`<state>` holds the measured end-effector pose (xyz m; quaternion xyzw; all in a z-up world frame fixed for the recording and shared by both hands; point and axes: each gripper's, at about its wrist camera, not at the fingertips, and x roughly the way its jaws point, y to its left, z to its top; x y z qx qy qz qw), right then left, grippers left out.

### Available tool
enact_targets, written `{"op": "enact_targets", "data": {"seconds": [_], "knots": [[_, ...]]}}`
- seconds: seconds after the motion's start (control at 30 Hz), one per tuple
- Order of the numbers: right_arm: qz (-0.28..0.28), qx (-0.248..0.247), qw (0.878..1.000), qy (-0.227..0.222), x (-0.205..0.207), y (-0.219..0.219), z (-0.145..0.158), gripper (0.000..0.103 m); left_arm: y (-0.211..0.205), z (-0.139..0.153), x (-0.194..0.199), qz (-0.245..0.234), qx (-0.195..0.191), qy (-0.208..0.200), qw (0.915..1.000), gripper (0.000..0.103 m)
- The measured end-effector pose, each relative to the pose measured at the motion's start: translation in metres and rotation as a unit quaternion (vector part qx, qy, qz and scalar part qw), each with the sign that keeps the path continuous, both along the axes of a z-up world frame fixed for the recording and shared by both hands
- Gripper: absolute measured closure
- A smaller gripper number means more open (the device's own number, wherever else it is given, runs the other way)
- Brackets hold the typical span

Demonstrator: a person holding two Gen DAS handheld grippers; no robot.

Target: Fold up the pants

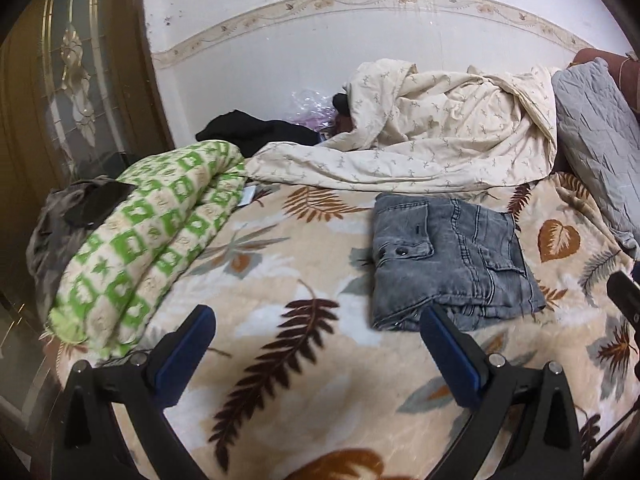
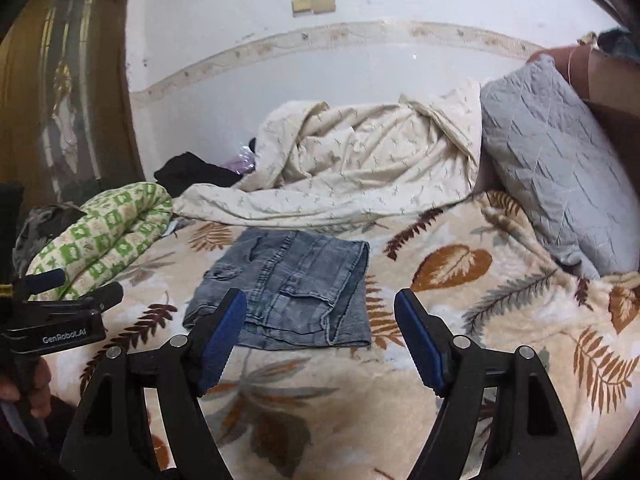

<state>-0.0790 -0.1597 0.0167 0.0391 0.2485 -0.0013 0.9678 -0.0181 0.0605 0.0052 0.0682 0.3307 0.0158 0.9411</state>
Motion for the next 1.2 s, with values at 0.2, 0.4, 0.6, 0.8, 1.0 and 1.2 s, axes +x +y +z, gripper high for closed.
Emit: {"op": "enact_targets", "data": {"seconds": [0.2, 0.4, 0.6, 0.8, 1.0, 1.2], "knots": [[0.008, -0.006, 0.999, -0.048, -0.027, 0.013, 0.021, 0.027, 0.013, 0.028, -0.024, 0.007, -0.011, -0.03, 0.9995, 0.0], [0.001, 0.0, 0.995, -0.095, -0.058, 0.018, 0.052, 0.021, 0.02, 0.065, -0.052, 0.006, -0.008, -0.073, 0.9973, 0.0], [0.005, -0.013, 0.994, -0.11, -0.08, 0.035, 0.075, 0.018, 0.028, 0.096, -0.078, 0.011, -0.011, -0.101, 0.9948, 0.0], [0.02, -0.004, 0.993, -0.119, -0.093, 0.048, 0.095, 0.018, 0.038, 0.115, -0.095, 0.021, -0.007, -0.117, 0.9928, 0.0], [0.032, -0.007, 0.991, -0.133, -0.101, 0.057, 0.104, 0.017, 0.049, 0.126, -0.105, 0.039, 0.0, -0.132, 0.9904, 0.0], [0.038, -0.008, 0.99, -0.133, -0.1, 0.061, 0.105, 0.017, 0.053, 0.13, -0.109, 0.043, 0.004, -0.137, 0.9897, 0.0]]}}
